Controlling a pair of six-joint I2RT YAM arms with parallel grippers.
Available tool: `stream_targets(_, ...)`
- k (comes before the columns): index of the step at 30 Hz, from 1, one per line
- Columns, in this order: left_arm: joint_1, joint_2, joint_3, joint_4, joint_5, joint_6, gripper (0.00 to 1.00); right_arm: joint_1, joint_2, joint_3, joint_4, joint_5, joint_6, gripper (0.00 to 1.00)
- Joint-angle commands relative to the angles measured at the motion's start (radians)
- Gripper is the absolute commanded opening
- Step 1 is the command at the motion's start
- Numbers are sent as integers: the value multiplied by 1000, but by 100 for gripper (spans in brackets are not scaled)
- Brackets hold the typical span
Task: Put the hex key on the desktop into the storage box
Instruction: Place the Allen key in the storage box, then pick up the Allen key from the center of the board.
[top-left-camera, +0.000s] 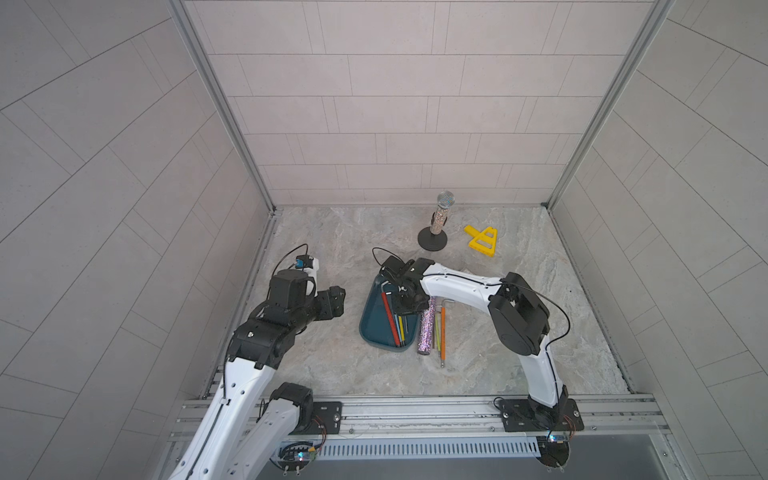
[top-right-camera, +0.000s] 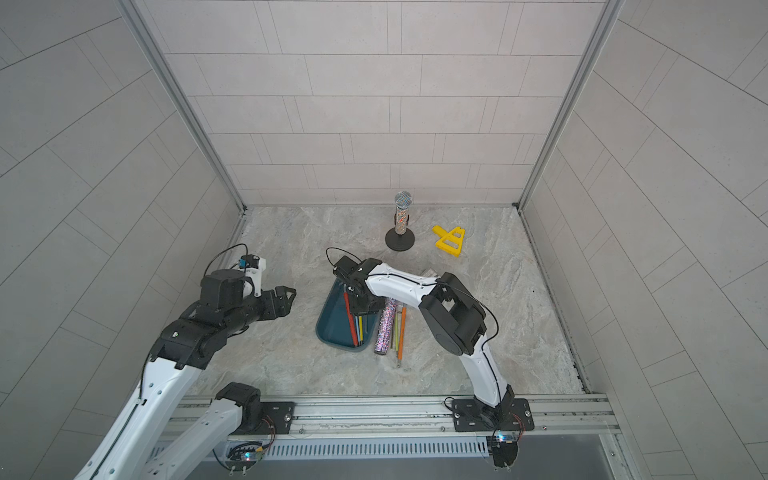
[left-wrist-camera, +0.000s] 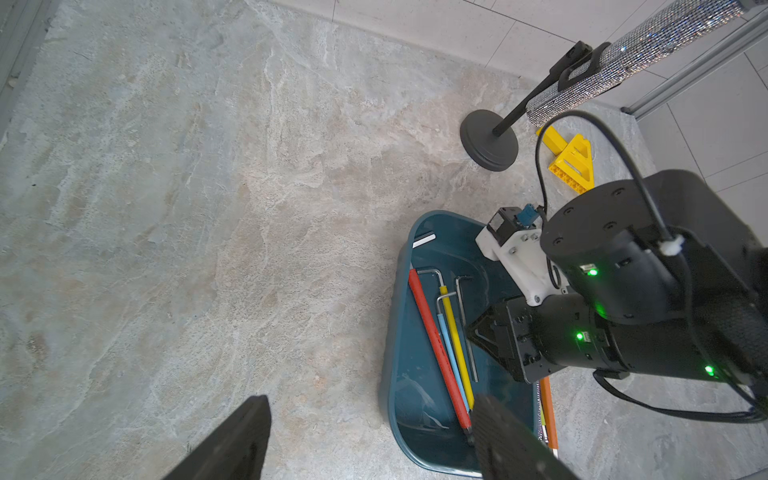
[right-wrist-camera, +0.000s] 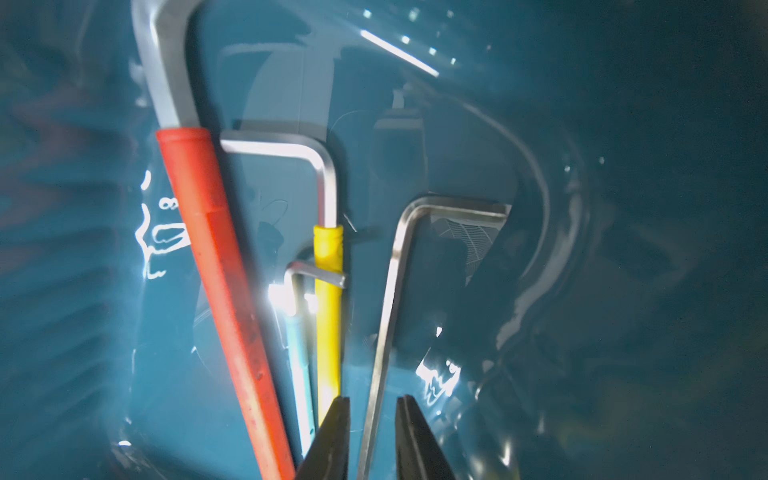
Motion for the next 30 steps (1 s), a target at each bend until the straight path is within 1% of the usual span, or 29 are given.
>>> stream_targets(1,4,-8,-8,10,-7,13,84,2,-35,13,-35,32,-7,26)
stream_targets(7,5,-9,-8,10,-5,12,84,1,-193,-18,-36,134,-21,28)
stream_targets(10,6,-9,-8,9,-6,13,84,-5,-283,-82,-26,183,-6,29)
stream_targets(15,6,-13,-8,10,-5,12,84,-47,-445,-280,18,246,54,29)
stream_targets(19,7,-12,-9,13,-2,12,84,-100,-551,-455,82,230,88,30)
stream_targets(22,7,-11,-9,13,-1,12,84,-130,-553,-513,104,170,88,30)
stream_targets(27,6,-11,-10,13,-2,12,84,-143,-473,-534,137,74,82,30)
stream_targets(30,6,-12,-9,12,-5,12,84,-141,-429,-536,154,42,80,31)
